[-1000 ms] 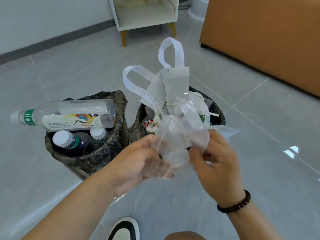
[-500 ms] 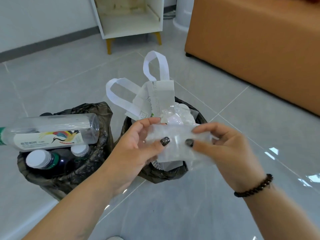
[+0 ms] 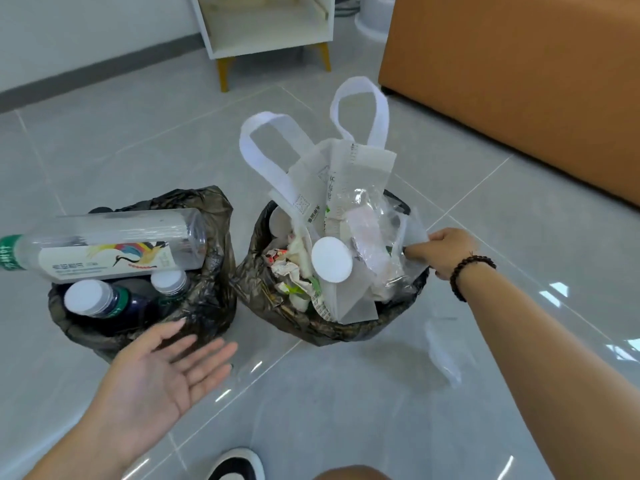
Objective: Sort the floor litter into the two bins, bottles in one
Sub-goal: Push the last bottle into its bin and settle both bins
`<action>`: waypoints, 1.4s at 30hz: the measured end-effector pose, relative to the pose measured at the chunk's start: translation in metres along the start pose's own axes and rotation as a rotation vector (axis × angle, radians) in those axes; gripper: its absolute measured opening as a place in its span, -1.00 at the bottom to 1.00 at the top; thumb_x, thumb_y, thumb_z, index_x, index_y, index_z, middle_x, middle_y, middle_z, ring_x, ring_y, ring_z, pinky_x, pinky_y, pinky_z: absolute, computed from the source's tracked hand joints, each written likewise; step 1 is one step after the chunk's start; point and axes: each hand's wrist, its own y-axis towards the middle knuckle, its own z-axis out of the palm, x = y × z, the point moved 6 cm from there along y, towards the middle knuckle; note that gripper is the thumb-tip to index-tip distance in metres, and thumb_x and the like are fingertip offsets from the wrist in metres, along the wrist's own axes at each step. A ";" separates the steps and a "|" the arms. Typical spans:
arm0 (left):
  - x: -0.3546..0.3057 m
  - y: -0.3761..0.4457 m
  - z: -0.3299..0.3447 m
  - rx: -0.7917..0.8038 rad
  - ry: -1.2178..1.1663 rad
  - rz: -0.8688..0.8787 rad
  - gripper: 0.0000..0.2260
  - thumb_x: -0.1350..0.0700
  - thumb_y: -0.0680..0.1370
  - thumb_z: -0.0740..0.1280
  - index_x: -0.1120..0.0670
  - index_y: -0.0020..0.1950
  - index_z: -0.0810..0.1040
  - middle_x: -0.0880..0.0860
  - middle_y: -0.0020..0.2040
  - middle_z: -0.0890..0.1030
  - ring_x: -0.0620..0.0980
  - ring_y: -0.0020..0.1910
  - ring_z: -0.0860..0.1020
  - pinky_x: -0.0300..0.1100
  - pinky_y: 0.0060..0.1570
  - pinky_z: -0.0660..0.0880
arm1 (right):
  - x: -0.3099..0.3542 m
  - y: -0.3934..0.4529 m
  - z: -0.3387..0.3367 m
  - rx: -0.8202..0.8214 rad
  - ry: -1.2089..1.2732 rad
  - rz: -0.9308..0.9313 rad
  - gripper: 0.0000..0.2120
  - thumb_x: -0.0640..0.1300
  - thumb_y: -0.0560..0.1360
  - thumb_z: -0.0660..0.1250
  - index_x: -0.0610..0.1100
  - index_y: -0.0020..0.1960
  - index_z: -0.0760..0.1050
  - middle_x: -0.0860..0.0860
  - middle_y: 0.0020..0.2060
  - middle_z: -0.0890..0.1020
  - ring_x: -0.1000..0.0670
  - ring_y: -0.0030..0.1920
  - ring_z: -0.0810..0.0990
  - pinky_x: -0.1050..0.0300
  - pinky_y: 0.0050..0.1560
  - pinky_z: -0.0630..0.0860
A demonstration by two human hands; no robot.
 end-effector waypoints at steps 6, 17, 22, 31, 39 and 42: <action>0.019 -0.015 0.054 0.137 0.701 0.062 -0.80 0.27 0.52 0.29 0.29 0.12 0.51 0.21 -0.03 0.70 0.16 -0.07 0.69 -0.05 -0.08 0.61 | 0.010 -0.014 0.020 -0.116 -0.150 -0.207 -0.59 0.15 0.45 0.33 -0.16 0.00 0.30 -0.08 -0.14 0.47 -0.07 -0.21 0.50 0.11 -0.36 0.42; 0.003 -0.064 0.197 0.497 1.477 1.608 -0.64 0.15 0.40 0.41 0.14 0.18 0.53 -0.02 0.08 0.54 -0.09 -0.01 0.50 -0.26 0.06 0.41 | 0.006 -0.058 -0.007 -0.213 -0.016 -0.582 -0.67 -0.03 0.44 0.44 0.01 0.17 0.49 0.16 0.10 0.42 0.13 0.17 0.42 0.25 0.21 0.36; 0.006 -0.048 0.166 0.264 1.407 1.742 -0.58 0.08 0.41 0.40 0.15 0.22 0.42 0.08 0.18 0.42 0.10 0.16 0.45 0.02 0.17 0.42 | -0.002 -0.053 -0.029 -0.249 0.115 -0.577 -0.79 -0.16 0.48 0.39 0.01 0.10 0.58 0.13 0.04 0.56 0.14 0.04 0.53 0.26 0.07 0.51; 0.017 -0.006 0.114 0.058 1.600 1.406 -0.76 0.07 0.51 0.29 0.16 0.13 0.50 -0.01 0.09 0.44 -0.07 0.09 0.43 -0.43 0.18 0.25 | 0.040 -0.042 0.028 -0.062 -0.990 -0.827 -0.80 -0.24 0.50 0.15 0.02 -0.18 0.41 0.07 -0.23 0.48 0.00 -0.02 0.36 0.10 0.03 0.22; 0.009 0.011 0.129 0.032 1.711 1.423 -0.85 0.16 0.47 0.23 0.17 -0.09 0.58 -0.09 -0.19 0.43 -0.12 -0.25 0.28 -0.21 -0.16 0.36 | 0.047 -0.044 0.024 -0.272 -1.094 -0.888 -0.83 -0.26 0.39 0.23 -0.12 -0.34 0.51 0.03 -0.20 0.43 -0.09 0.03 0.35 0.06 0.01 0.10; -0.006 0.003 0.124 -0.015 1.536 1.403 -0.85 0.26 0.39 0.21 0.21 -0.20 0.58 -0.07 -0.15 0.53 -0.16 -0.21 0.41 -0.42 -0.15 0.34 | 0.045 -0.054 -0.017 -0.554 -0.709 -1.000 -0.85 -0.23 0.28 0.25 -0.23 -0.40 0.55 -0.09 -0.26 0.54 -0.19 -0.11 0.48 0.01 -0.03 0.20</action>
